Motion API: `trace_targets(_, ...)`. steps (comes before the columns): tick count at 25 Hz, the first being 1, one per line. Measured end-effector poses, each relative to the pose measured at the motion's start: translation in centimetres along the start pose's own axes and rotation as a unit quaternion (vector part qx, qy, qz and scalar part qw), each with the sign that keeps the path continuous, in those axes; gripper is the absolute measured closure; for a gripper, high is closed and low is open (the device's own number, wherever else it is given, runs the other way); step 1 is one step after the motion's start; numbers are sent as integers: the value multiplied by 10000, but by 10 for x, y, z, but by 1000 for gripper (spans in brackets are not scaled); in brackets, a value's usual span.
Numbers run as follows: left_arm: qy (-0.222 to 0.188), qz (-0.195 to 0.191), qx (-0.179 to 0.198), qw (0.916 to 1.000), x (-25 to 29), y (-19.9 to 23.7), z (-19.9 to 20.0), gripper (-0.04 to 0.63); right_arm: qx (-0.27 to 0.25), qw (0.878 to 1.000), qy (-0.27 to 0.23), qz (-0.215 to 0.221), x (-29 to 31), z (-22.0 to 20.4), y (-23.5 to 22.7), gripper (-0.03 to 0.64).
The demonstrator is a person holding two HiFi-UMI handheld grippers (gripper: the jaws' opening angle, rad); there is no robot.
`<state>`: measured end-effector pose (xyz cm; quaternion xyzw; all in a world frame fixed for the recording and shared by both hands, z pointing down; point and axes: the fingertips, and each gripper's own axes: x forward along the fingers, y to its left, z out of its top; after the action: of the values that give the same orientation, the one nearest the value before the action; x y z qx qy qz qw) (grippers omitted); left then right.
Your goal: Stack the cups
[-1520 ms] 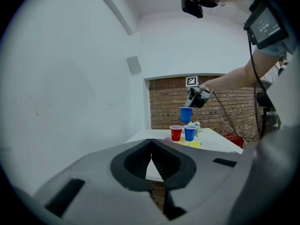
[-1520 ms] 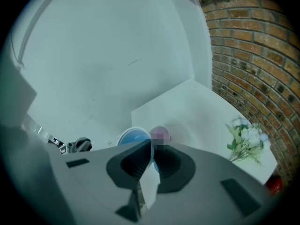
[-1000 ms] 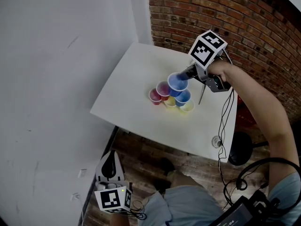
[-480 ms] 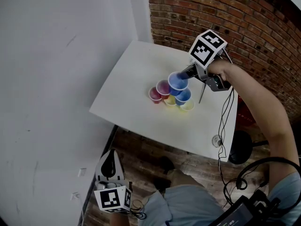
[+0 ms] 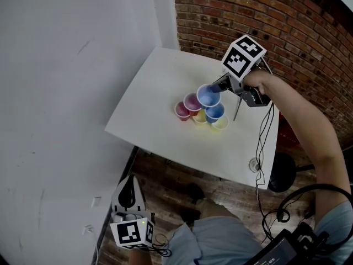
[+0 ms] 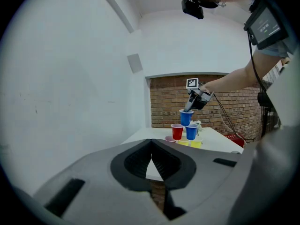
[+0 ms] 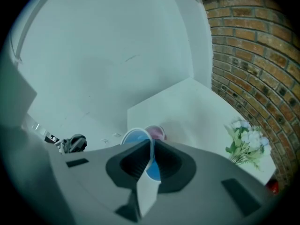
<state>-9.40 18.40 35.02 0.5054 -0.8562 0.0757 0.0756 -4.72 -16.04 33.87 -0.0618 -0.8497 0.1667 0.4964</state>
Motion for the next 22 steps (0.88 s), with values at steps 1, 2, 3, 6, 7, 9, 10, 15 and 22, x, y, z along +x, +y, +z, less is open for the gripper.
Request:
trace_targets(1, 0, -1, 1, 10000, 0, 0, 0, 586, 17, 10000, -6, 4, 0, 0, 0, 583)
trace_targets(2, 1, -2, 5, 10000, 0, 0, 1, 586, 37, 10000, -15, 16, 0, 0, -1, 586)
trace_targets(3, 4, -2, 9, 10000, 0, -1, 1, 586, 63, 10000, -34, 40, 0, 0, 0, 586)
trace_targets(6, 10, 5, 18, 10000, -1, 0, 2, 586, 149, 9998, -101, 117, -3, 3, 1, 588)
trace_targets(7, 12, 6, 16, 10000, -1, 0, 2, 586, 159, 9997, -98, 129, -2, 3, 1, 588)
trace_targets(9, 10, 2, 10, 10000, -1, 0, 1, 586, 160, 9997, -76, 138, -1, 2, 1, 588)
trace_targets(10, 9, -3, 9, 10000, 0, 0, 0, 586, 159, 9998, -68, 139, -1, 2, 0, 588)
trace_targets(15, 22, -5, 26, 10000, 0, -2, 3, 586, 157, 9998, -45, 145, 1, 1, 0, 588)
trace_targets(22, 39, -9, 17, 10000, 1, -2, 0, 586, 117, 9999, -11, 113, 5, 0, -3, 584)
